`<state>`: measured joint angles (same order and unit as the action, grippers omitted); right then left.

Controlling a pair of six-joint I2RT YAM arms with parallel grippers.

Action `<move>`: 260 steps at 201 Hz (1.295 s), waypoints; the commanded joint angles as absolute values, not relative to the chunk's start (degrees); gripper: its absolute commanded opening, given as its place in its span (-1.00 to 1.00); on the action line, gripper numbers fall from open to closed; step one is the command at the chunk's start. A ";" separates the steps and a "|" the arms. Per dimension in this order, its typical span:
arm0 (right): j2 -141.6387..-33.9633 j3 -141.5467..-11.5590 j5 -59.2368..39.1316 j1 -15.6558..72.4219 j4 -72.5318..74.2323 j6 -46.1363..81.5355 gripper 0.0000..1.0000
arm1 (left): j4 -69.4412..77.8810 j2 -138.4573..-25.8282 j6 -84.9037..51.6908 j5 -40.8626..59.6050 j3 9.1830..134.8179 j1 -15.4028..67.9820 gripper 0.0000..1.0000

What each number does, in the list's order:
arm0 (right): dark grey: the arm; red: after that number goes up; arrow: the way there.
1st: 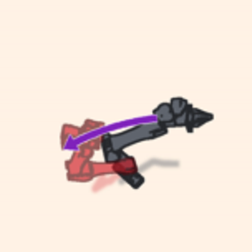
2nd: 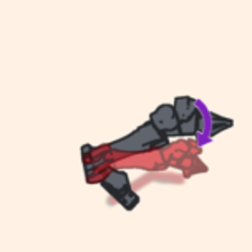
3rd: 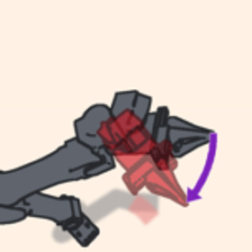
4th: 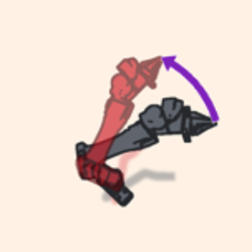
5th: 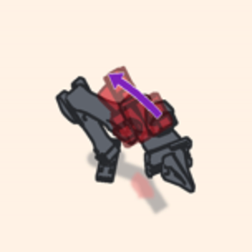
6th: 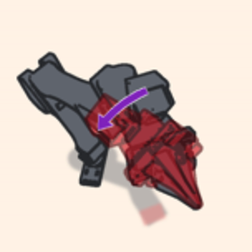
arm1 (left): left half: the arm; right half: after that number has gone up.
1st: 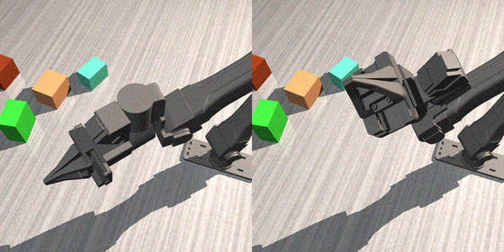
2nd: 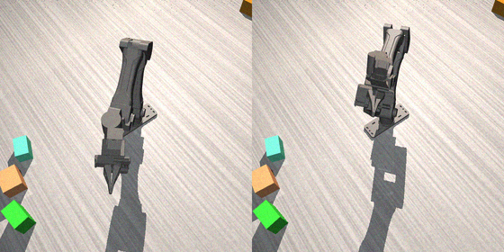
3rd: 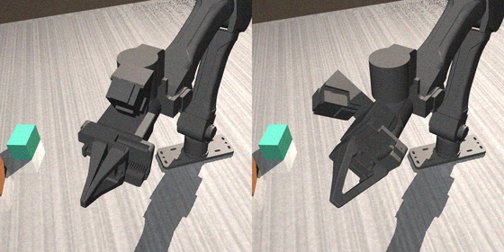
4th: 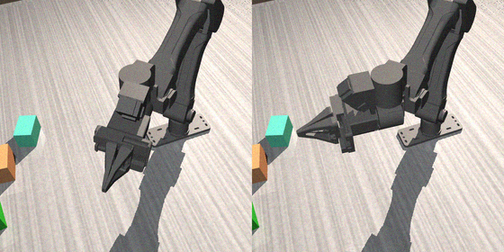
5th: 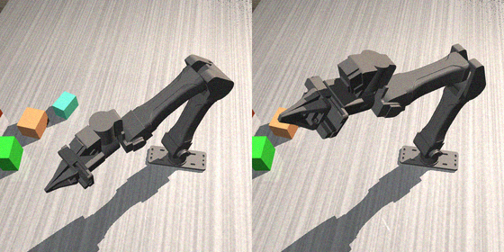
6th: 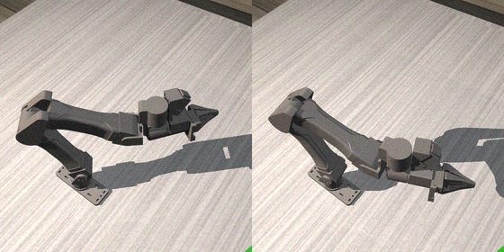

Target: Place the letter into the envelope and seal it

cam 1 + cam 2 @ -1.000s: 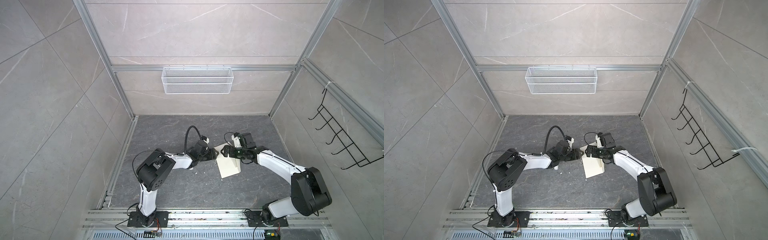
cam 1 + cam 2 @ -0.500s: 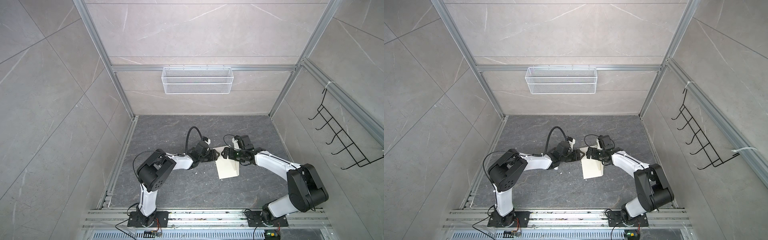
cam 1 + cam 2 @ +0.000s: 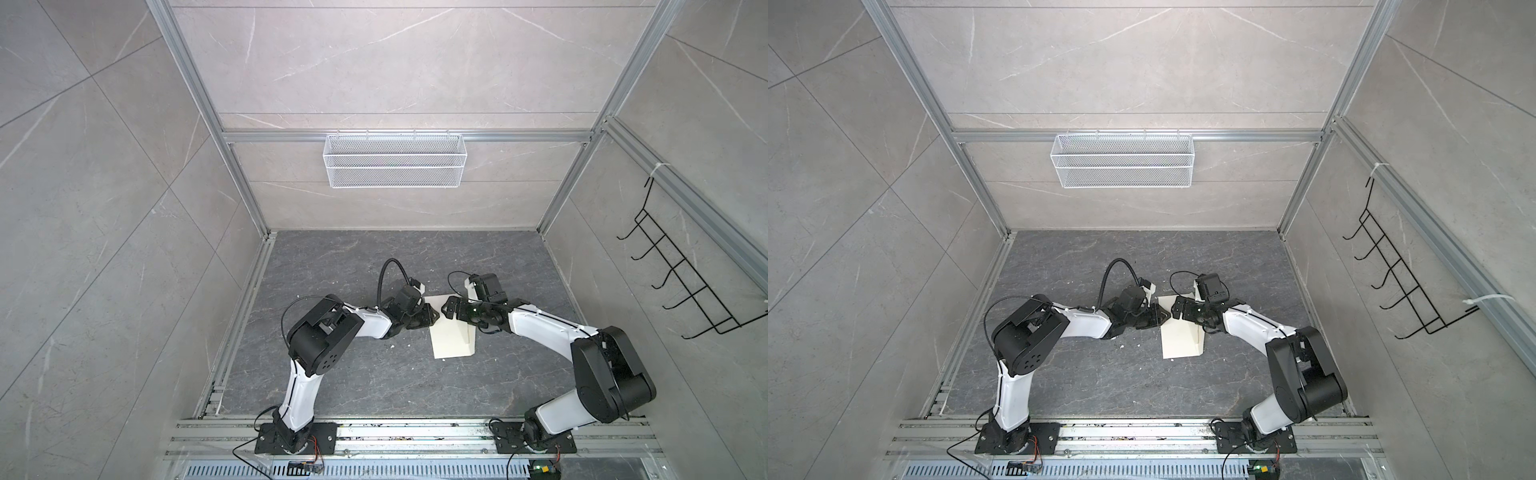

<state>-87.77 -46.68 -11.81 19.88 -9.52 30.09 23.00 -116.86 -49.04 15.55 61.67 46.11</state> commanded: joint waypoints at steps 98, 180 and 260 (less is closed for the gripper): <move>-84.72 -46.78 -12.32 20.22 -10.27 30.26 0.99 | 11.52 -119.57 -44.04 10.20 65.92 46.23 -0.69; -79.22 -48.06 -9.58 20.19 -16.06 28.05 0.99 | 10.90 -118.76 -43.33 9.20 65.83 46.33 -0.69; -81.44 -47.12 -9.23 20.27 -14.87 28.44 0.86 | 13.40 -111.81 -41.75 11.06 67.22 46.25 -0.31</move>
